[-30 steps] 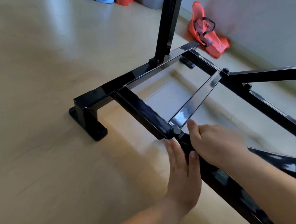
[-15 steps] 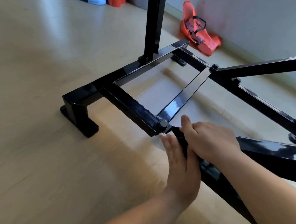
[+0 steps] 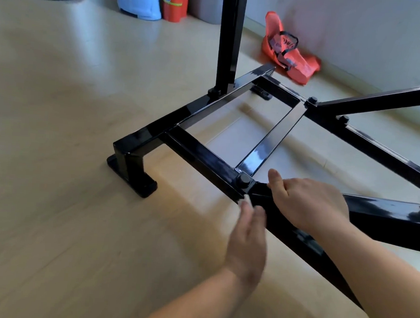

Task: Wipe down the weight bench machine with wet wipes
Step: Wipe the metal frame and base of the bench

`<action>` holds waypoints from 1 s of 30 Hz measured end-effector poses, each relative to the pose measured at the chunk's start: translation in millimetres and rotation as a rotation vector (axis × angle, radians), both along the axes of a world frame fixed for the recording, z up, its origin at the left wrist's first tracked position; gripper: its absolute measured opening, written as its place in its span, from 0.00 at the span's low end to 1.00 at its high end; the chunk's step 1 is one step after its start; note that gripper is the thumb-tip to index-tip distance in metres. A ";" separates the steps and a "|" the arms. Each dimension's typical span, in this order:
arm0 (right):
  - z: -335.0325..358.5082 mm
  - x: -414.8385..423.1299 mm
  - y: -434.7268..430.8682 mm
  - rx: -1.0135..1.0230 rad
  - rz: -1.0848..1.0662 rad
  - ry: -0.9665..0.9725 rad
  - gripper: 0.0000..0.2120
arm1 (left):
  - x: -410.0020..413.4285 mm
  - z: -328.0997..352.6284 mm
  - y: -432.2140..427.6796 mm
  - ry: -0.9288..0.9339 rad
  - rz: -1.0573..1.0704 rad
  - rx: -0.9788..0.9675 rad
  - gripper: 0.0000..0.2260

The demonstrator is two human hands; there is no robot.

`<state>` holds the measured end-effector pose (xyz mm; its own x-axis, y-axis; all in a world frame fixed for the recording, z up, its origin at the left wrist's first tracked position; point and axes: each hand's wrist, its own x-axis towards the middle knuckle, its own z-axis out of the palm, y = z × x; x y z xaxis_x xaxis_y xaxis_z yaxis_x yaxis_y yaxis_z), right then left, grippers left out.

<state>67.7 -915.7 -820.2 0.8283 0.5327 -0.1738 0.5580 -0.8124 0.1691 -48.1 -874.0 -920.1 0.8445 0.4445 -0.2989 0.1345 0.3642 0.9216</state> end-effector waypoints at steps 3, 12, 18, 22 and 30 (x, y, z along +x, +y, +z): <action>2.0 -4.7 -1.5 -0.016 -0.030 0.030 0.38 | -15.8 1.7 51.5 0.053 0.077 0.097 0.37; -36.9 -32.5 116.5 0.450 0.065 0.402 0.19 | -34.3 54.0 239.2 0.038 0.310 1.002 0.27; -55.3 -23.6 170.5 0.295 0.034 0.316 0.23 | -37.9 6.1 297.7 0.468 -0.531 1.509 0.31; -57.6 -15.6 183.5 0.205 -0.034 0.347 0.25 | -42.3 -10.5 316.7 0.296 -0.549 1.333 0.29; -48.2 -16.6 199.1 0.075 -0.054 0.386 0.30 | -19.6 -13.7 337.4 0.404 -0.334 1.555 0.17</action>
